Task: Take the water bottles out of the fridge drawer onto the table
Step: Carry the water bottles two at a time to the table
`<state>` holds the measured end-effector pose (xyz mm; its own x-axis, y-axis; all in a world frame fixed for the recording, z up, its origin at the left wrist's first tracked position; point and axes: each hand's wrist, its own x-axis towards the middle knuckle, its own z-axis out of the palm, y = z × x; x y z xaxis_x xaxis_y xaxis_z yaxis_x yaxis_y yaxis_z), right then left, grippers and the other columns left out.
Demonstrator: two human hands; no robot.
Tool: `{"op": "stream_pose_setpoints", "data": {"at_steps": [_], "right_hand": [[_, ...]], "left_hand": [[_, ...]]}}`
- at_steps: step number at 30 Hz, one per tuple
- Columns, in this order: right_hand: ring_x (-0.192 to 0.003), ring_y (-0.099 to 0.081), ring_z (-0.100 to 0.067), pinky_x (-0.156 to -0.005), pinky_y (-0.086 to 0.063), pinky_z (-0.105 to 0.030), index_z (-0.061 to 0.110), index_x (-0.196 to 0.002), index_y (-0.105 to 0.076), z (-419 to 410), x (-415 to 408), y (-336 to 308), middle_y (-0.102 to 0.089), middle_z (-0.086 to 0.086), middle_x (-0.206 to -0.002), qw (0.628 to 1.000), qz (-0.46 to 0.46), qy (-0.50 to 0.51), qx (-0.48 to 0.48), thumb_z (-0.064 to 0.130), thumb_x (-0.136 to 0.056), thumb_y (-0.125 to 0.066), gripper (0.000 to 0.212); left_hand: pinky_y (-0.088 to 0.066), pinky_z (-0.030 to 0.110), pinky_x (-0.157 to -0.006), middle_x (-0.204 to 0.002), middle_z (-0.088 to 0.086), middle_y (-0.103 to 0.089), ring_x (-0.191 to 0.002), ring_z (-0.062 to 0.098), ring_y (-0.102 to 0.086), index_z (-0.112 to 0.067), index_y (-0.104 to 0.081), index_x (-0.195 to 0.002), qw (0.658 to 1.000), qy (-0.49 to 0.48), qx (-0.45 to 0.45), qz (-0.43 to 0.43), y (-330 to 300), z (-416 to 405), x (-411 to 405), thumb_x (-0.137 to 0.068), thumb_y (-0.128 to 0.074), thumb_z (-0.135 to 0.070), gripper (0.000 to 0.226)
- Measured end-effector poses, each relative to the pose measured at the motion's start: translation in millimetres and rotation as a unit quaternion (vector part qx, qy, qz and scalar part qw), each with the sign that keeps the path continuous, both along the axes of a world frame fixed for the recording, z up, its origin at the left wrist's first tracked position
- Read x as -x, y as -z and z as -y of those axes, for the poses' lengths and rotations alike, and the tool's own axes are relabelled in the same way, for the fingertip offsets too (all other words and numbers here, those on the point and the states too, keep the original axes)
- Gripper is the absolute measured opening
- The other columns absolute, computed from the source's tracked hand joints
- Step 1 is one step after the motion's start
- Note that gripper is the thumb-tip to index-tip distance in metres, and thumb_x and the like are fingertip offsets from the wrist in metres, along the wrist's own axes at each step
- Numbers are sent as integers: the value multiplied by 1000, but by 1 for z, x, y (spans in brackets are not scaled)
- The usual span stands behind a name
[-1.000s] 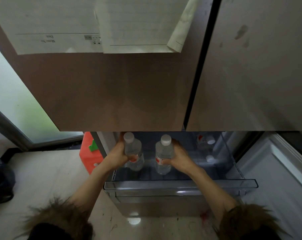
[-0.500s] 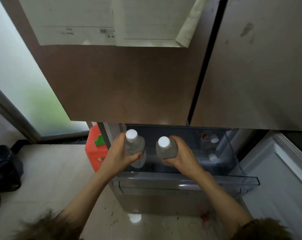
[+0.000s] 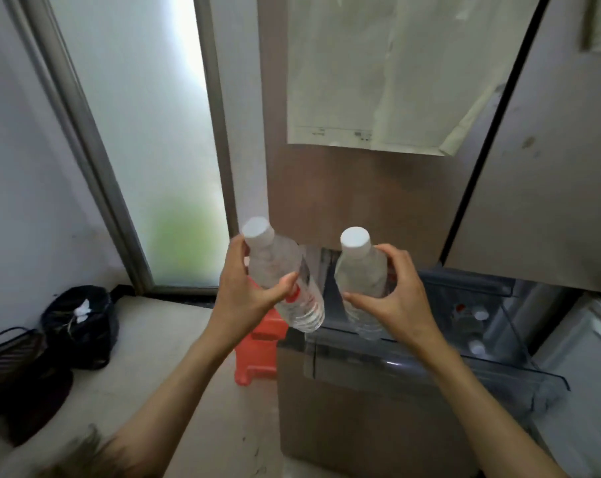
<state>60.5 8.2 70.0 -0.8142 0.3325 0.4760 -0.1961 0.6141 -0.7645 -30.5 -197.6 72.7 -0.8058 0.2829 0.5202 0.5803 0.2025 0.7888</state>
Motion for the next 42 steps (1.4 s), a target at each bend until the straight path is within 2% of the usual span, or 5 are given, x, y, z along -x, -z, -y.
{"op": "stream_pose_setpoints", "data": {"at_steps": [12, 16, 22, 30, 42], "right_hand": [[-100, -54, -12, -85, -49, -28, 33, -113, -46, 284, 7, 16, -52, 7, -110, 969, 69, -238, 6, 33, -55, -86, 71], [-98, -54, -10, -72, -43, -11, 34, -110, -45, 393, 23, 22, -53, 7, -111, 936, 94, -340, 11, 26, -58, -86, 67], [-96, -54, 2, -73, -43, -11, 24, -120, -48, 560, 61, 40, -55, 7, -111, 879, 127, -459, 16, 28, -60, -85, 71], [-105, -52, -10, -89, -46, -26, 21, -127, -42, 776, 118, 45, -51, 8, -115, 816, 158, -556, -15, 31, -61, -84, 79], [-103, -45, -6, -90, -40, -23, 24, -130, -39, 1015, 171, 85, -51, 9, -118, 752, 191, -618, -129, 30, -64, -82, 79]], "left_hand": [[-51, 31, -89, -114, -6, -58, -102, 5, -56, -24, -47, -121, 966, -255, 6, 45, 16, 304, -109, -63, -77, -40, 67], [-43, 18, -85, -118, -5, -56, -106, 11, -53, -22, -47, -124, 931, -360, 27, 62, 27, 404, -135, -63, -78, -39, 71], [-44, 30, -94, -115, -8, -54, -107, 10, -52, -33, -43, -122, 872, -482, 27, 84, 37, 548, -157, -64, -78, -38, 68], [-46, 34, -95, -119, -14, -53, -110, 6, -51, -40, -41, -119, 807, -574, 25, 138, 37, 726, -146, -64, -80, -36, 67], [-44, 40, -100, -130, -4, -51, -116, 15, -50, -27, -40, -126, 741, -628, -18, 238, 72, 928, -107, -61, -83, -33, 78]]}}
